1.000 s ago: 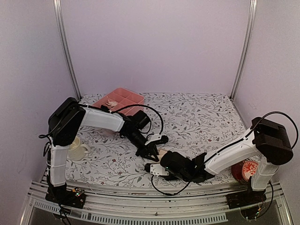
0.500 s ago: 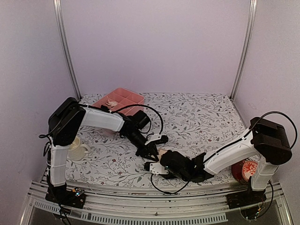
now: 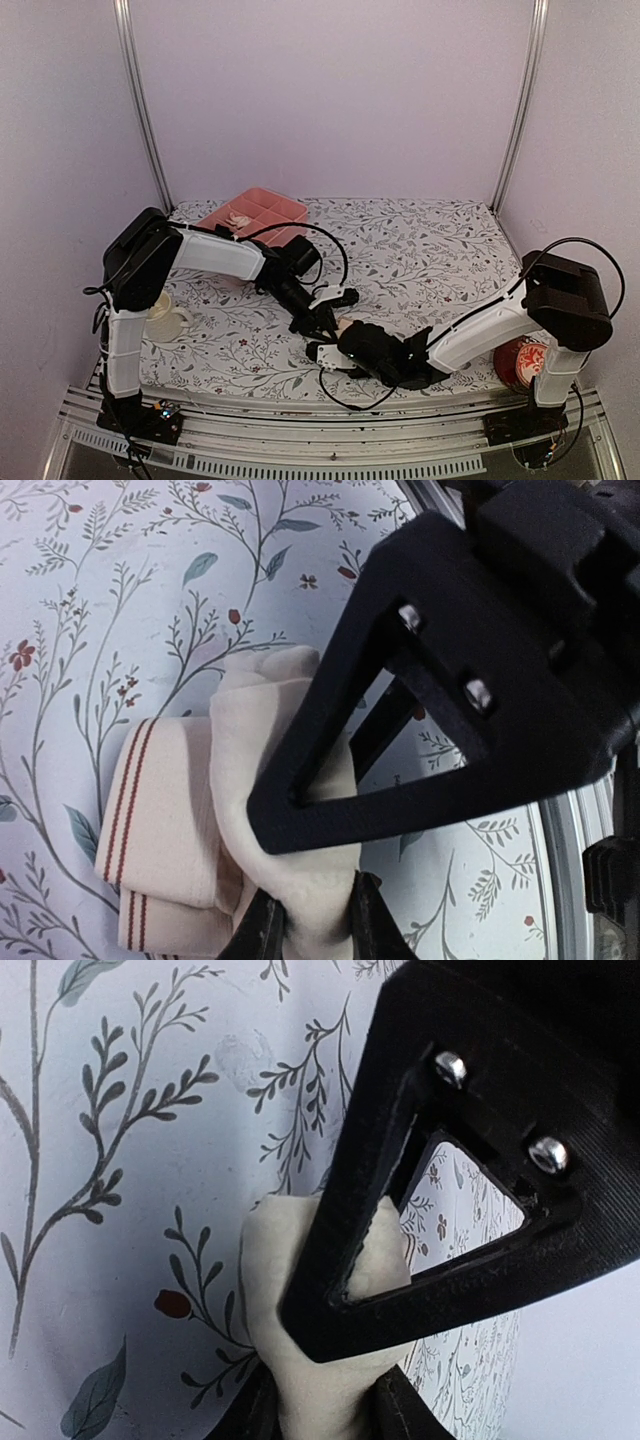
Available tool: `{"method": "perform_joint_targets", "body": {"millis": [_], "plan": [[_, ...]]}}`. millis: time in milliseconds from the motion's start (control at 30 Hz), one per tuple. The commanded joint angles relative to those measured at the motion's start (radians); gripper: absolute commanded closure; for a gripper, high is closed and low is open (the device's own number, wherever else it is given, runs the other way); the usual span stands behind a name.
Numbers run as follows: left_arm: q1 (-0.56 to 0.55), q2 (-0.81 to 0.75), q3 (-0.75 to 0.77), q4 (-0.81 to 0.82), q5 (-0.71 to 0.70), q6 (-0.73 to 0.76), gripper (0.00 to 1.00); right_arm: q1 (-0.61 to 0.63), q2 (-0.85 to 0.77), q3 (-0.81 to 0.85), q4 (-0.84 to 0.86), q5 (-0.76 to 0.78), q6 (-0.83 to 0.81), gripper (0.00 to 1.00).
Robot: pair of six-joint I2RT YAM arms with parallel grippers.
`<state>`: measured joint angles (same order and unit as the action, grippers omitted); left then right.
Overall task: Roll the underwear
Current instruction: Roll the underwear at the center of the board.
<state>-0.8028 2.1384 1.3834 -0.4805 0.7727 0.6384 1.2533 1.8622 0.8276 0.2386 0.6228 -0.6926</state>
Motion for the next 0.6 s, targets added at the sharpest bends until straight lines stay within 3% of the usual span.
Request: {"method": "perform_joint_targets", "body": {"millis": [0,133,167,333,567], "plan": [[-0.001,0.077,-0.045,-0.165,-0.075,-0.008,0.98,-0.033,0.052,0.025,-0.076,0.006,0.025,0.74],[0.000,0.066,-0.050,-0.165,-0.076,0.000,0.86,-0.044,0.073,0.048,-0.132,-0.021,0.047,0.80],[0.003,0.059,-0.051,-0.165,-0.078,0.003,0.81,-0.046,0.074,0.054,-0.145,-0.032,0.053,0.84],[0.030,-0.026,-0.104,-0.060,-0.097,-0.035,0.44,-0.061,0.052,0.059,-0.188,-0.104,0.079,0.86],[0.038,-0.193,-0.200,0.075,-0.146,-0.060,0.20,-0.066,0.029,0.059,-0.207,-0.153,0.088,0.88]]}}
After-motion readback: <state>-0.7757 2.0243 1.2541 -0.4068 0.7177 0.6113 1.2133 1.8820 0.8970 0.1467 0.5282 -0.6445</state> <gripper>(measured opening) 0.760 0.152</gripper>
